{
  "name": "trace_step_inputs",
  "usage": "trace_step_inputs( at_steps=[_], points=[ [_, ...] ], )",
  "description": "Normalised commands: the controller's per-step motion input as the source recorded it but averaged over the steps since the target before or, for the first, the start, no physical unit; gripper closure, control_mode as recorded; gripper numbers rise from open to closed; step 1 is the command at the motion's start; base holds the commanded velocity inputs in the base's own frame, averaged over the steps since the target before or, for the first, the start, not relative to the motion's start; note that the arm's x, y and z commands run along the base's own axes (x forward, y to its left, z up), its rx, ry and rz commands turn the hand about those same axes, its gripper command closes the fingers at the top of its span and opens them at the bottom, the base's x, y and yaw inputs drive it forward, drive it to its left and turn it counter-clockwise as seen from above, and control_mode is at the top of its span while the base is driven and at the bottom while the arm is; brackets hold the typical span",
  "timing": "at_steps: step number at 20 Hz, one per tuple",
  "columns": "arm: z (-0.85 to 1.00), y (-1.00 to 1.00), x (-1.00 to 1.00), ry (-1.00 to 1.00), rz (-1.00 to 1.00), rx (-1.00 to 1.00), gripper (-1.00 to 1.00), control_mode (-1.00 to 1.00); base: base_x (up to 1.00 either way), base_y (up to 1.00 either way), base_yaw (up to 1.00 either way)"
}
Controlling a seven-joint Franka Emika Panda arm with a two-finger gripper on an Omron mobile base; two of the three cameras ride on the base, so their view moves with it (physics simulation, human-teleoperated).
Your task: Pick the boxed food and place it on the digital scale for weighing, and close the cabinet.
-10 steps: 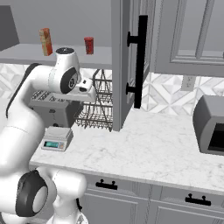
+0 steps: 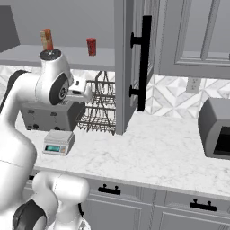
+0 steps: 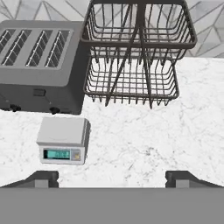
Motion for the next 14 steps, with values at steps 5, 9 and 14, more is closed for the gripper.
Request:
trace_step_inputs(
  at_steps=[5, 9, 14],
  points=[
    [0.68, 0.2, -0.27, -0.27, 0.02, 0.0, -1.0, -1.0, 0.0, 0.0, 0.0],
    [0.79, 0.28, -0.14, -0.35, 0.03, 0.0, -1.0, -1.0, 0.0, 0.0, 0.0],
    [0.8, 0.3, -0.02, -0.33, 0.03, 0.0, -1.0, -1.0, 0.0, 0.0, 0.0]
  ],
)
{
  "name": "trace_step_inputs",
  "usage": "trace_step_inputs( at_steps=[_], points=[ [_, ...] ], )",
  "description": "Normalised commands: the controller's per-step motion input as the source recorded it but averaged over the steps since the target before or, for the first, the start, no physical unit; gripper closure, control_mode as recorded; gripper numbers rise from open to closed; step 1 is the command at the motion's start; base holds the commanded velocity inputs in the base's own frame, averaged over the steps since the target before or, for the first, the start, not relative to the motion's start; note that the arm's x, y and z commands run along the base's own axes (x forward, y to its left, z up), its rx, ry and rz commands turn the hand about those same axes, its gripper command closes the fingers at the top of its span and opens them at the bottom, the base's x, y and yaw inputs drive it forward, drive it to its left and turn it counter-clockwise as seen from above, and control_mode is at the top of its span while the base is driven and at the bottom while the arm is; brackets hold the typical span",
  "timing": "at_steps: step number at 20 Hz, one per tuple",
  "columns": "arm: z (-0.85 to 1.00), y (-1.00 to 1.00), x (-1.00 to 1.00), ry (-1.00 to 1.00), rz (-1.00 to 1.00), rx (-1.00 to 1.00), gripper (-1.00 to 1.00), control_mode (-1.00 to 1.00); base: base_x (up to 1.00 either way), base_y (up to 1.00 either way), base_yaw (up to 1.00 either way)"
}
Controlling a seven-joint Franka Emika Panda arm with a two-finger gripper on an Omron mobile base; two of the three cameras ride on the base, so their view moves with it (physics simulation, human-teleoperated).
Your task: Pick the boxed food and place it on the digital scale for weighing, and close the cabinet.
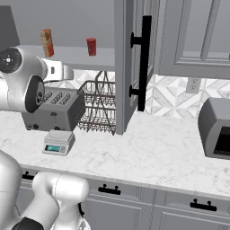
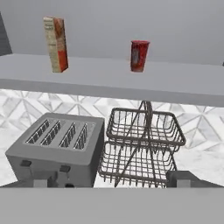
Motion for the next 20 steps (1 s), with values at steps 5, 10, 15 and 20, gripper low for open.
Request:
trace_step_inputs(
  at_steps=[5, 10, 15, 20],
  points=[
    [0.71, 0.19, 0.0, -0.32, 0.04, 0.0, -1.0, -1.0, 0.0, 0.0, 0.0],
    [0.6, 0.1, 0.0, -0.25, 0.04, 0.0, -1.0, -1.0, 0.0, 0.0, 0.0],
    [0.42, 0.16, 0.06, -0.11, 0.01, 0.0, -1.0, -1.0, 0.0, 0.0, 0.0],
    [0.29, 0.17, 0.12, 0.0, 0.0, 0.0, -1.0, -1.0, 0.0, 0.0, 0.0]
  ],
)
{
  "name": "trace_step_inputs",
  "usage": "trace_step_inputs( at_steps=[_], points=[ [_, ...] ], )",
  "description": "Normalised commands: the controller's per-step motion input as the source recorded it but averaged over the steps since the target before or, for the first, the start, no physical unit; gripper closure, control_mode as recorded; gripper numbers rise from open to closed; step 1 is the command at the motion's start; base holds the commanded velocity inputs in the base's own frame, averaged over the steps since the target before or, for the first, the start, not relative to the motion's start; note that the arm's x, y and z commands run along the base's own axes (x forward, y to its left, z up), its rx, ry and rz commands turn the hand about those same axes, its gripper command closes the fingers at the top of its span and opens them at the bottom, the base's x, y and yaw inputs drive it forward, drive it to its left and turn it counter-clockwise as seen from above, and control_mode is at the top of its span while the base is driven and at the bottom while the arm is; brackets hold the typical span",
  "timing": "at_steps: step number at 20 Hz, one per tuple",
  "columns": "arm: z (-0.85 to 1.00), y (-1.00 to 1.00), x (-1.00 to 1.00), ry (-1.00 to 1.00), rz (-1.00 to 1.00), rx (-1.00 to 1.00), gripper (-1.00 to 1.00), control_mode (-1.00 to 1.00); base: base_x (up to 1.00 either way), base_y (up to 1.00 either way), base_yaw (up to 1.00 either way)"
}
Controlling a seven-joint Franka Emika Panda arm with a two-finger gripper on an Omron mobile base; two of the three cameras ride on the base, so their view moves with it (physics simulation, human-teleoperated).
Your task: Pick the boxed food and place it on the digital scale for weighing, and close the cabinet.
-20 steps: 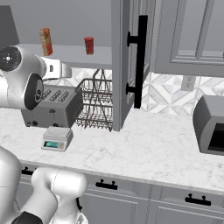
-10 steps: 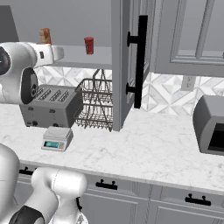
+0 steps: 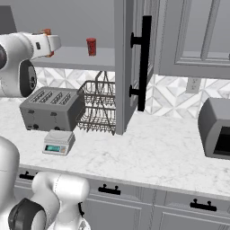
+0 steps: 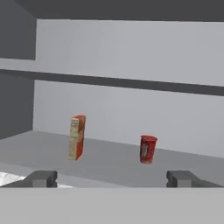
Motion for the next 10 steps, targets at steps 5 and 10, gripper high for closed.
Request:
trace_step_inputs(
  at_steps=[5, 10],
  points=[
    [0.07, 0.23, 0.21, 0.31, 0.0, 0.0, -1.0, -1.0, 0.0, 0.0, 0.0],
    [-0.07, 0.23, 0.34, 0.04, 0.0, 0.0, -1.0, -1.0, 0.0, 0.0, 0.0]
  ],
)
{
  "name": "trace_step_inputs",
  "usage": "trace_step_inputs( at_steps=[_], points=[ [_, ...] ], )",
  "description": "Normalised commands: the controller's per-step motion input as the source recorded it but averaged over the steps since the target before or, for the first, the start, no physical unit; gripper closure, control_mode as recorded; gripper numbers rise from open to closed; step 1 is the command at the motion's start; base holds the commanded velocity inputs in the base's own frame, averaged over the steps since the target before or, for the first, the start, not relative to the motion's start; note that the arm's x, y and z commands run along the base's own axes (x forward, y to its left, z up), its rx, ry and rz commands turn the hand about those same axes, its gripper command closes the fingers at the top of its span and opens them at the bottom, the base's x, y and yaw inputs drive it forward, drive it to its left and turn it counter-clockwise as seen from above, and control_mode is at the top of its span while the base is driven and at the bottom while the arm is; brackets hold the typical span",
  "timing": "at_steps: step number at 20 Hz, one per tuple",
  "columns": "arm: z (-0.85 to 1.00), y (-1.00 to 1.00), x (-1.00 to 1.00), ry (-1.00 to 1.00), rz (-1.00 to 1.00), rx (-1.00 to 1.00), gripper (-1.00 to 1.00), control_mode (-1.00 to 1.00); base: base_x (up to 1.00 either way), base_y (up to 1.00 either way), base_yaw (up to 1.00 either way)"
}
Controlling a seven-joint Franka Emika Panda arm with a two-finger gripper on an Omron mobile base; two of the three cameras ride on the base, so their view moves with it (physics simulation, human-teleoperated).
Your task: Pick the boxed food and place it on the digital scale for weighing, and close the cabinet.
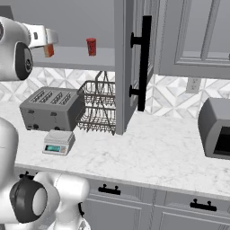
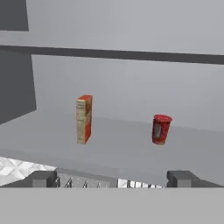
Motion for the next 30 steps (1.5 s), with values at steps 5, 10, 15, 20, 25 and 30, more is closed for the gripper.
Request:
trace_step_inputs(
  at_steps=[5, 10, 15, 20, 25, 30],
  points=[
    [-0.01, 0.08, 0.37, 0.0, 0.0, 0.0, -1.0, -1.0, 0.0, 0.0, 0.0],
    [0.0, 0.16, 0.42, 0.0, 0.0, 0.0, -1.0, -1.0, 0.0, 0.0, 0.0],
    [0.0, 0.29, 0.4, 0.0, 0.0, 0.0, -1.0, -1.0, 0.0, 0.0, 0.0],
    [0.0, 0.24, 0.43, 0.0, 0.0, 0.0, -1.0, -1.0, 0.0, 0.0, 0.0],
    [0.0, 0.22, 0.28, 0.0, 0.0, 0.0, -1.0, -1.0, 0.0, 0.0, 0.0],
    [-0.08, 0.32, 0.18, 0.0, 0.0, 0.02, -1.0, -1.0, 0.0, 0.0, 0.0]
  ],
)
